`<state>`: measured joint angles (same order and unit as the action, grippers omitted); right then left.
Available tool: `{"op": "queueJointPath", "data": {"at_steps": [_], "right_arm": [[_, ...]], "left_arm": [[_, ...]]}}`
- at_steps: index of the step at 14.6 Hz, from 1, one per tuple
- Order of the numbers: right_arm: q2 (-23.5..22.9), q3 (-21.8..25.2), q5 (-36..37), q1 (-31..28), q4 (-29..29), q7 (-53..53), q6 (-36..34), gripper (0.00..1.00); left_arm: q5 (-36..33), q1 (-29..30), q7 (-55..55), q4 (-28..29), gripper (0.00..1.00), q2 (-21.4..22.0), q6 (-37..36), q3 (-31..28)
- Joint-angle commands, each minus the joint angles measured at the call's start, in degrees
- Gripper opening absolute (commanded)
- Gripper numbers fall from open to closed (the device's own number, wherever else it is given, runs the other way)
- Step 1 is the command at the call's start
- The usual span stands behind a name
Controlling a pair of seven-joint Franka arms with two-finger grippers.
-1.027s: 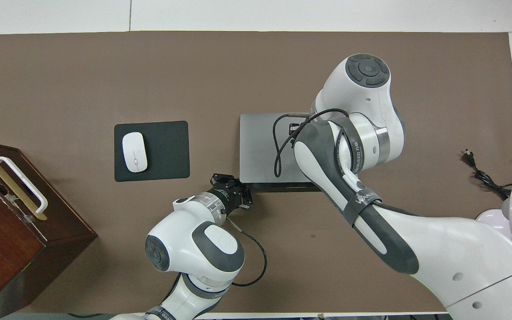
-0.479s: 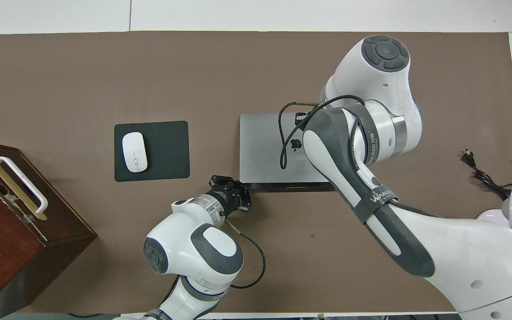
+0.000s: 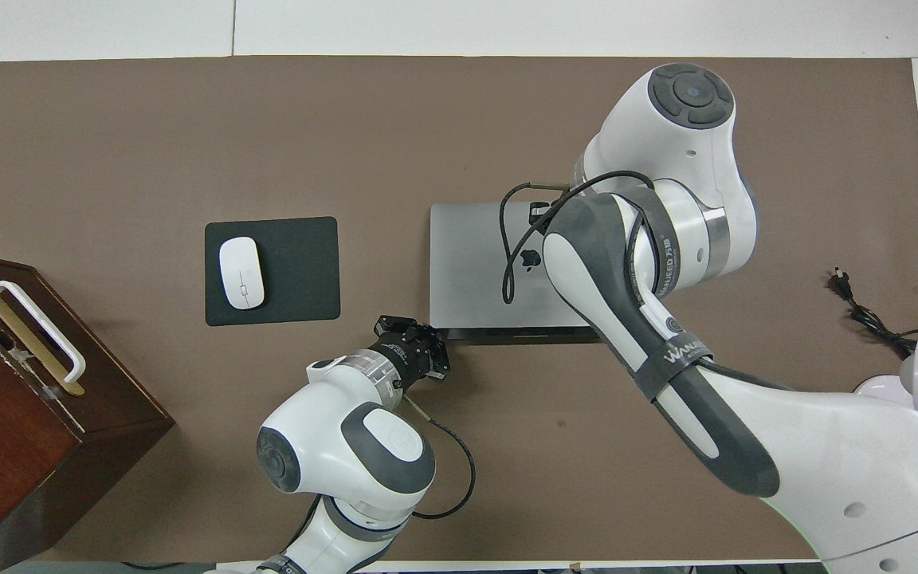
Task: Close laptop with both arms
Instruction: 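Press the closed lid flat with the right gripper while the left gripper steadies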
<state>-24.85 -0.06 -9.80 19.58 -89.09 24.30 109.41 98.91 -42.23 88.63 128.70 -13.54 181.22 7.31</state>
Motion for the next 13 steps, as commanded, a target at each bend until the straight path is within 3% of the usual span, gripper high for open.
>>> {"op": "queueJointPath", "data": {"at_steps": [1,13], "right_arm": [[0.6,-0.11,-1.01,-0.42,-0.64,-0.22,-0.16,0.0],[0.6,-0.2,-1.1,0.02,-3.72,-0.39,3.27,0.0]], "left_arm": [[1.29,-0.92,-0.65,2.88,0.0,0.53,0.54,-0.63],[1.29,2.59,-2.67,3.05,0.0,4.4,-0.17,-0.63]]}}
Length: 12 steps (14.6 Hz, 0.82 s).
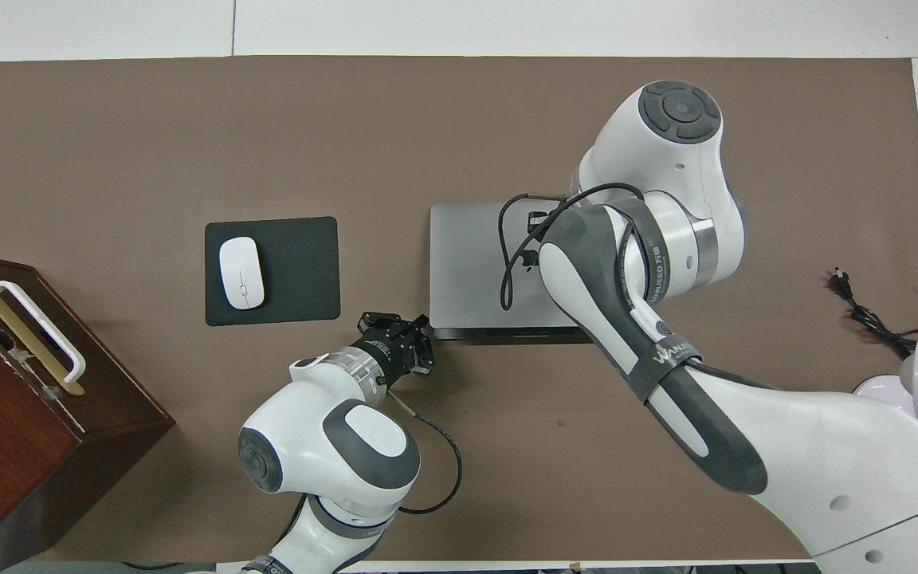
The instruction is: Close laptop with both arms
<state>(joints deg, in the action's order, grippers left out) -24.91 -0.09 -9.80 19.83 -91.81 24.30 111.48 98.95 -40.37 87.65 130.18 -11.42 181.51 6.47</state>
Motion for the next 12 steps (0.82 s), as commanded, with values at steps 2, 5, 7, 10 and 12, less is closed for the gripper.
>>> {"op": "queueJointPath", "data": {"at_steps": [2,5,7,10,12], "right_arm": [[0.66,-0.09,-1.01,-0.58,-0.12,-0.57,0.58,0.0],[0.66,1.92,-0.13,-1.02,4.34,-1.79,-4.05,0.0],[0.74,5.08,-0.13,-0.93,9.17,-4.95,-8.89,0.0],[3.37,9.92,0.4,-1.11,11.31,-11.7,-10.93,0.0],[5.83,12.91,0.92,-2.42,11.31,-17.68,-10.93,0.0]], "left_arm": [[1.24,2.3,-3.35,1.57,0.0,3.16,-1.24,0.21],[1.24,6.95,-8.44,2.09,0.0,4.48,-5.61,0.3],[1.24,11.25,-13.18,2.45,0.0,5.44,-8.96,0.3],[1.16,15.3,-18.28,2.18,0.0,6.15,-10.91,0.21],[1.16,17.77,-21.8,2.1,0.0,6.85,-12.57,0.21]]}}
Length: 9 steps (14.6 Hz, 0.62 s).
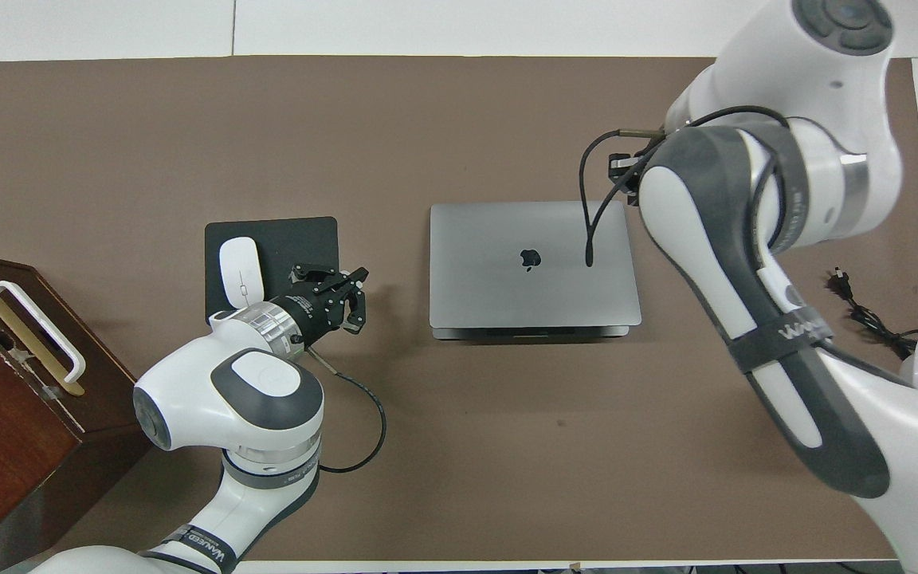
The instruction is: Close laptop with both arms
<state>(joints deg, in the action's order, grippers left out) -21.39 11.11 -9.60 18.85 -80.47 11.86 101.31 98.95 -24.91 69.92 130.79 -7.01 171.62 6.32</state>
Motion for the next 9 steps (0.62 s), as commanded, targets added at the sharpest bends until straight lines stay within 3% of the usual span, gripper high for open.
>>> {"op": "queueJointPath", "data": {"at_steps": [1,9], "right_arm": [[3.36,1.81,1.33,-3.1,-0.04,-7.88,-0.76,0.0],[9.25,1.12,6.78,-10.92,5.14,-23.45,-5.41,0.0]], "left_arm": [[1.16,3.11,-5.57,1.14,0.0,2.35,-2.96,0.36],[-2.52,9.78,-17.79,-6.41,0.0,-0.46,-2.08,0.01]]}}
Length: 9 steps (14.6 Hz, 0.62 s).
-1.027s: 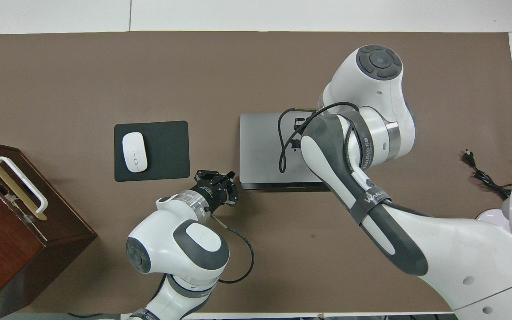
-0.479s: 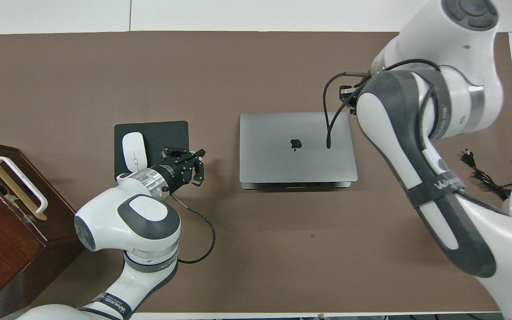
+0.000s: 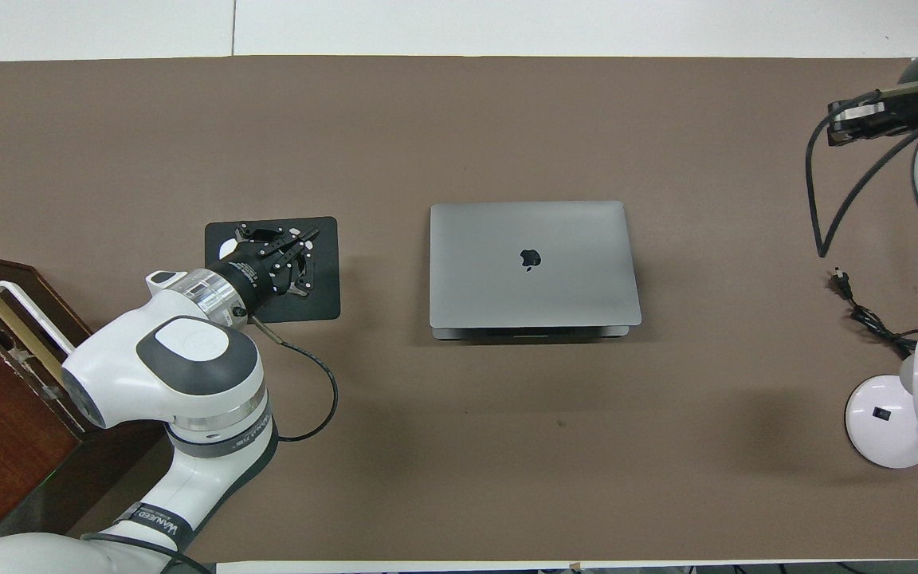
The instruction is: Close laptop with both arms
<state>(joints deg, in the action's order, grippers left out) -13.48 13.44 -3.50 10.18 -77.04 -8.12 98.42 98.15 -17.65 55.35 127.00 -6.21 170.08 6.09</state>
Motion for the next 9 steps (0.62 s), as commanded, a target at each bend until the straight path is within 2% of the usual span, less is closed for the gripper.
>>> {"op": "queueJointPath", "data": {"at_steps": [1,4,9], "right_arm": [[1.7,-2.45,0.51,-4.35,2.42,-3.83,-3.93,0.0],[4.77,-9.39,0.16,-9.99,2.16,-1.57,-5.87,0.0],[10.04,-12.91,0.6,-13.59,-0.73,5.13,-11.66,0.0]], "left_arm": [[-4.43,3.58,-3.4,-3.94,0.0,-2.13,-0.54,0.16],[-16.2,7.0,-3.49,-7.54,0.0,-3.98,-0.63,0.24],[-34.66,10.88,-4.19,-12.38,0.0,-5.92,-2.64,0.16]]}}
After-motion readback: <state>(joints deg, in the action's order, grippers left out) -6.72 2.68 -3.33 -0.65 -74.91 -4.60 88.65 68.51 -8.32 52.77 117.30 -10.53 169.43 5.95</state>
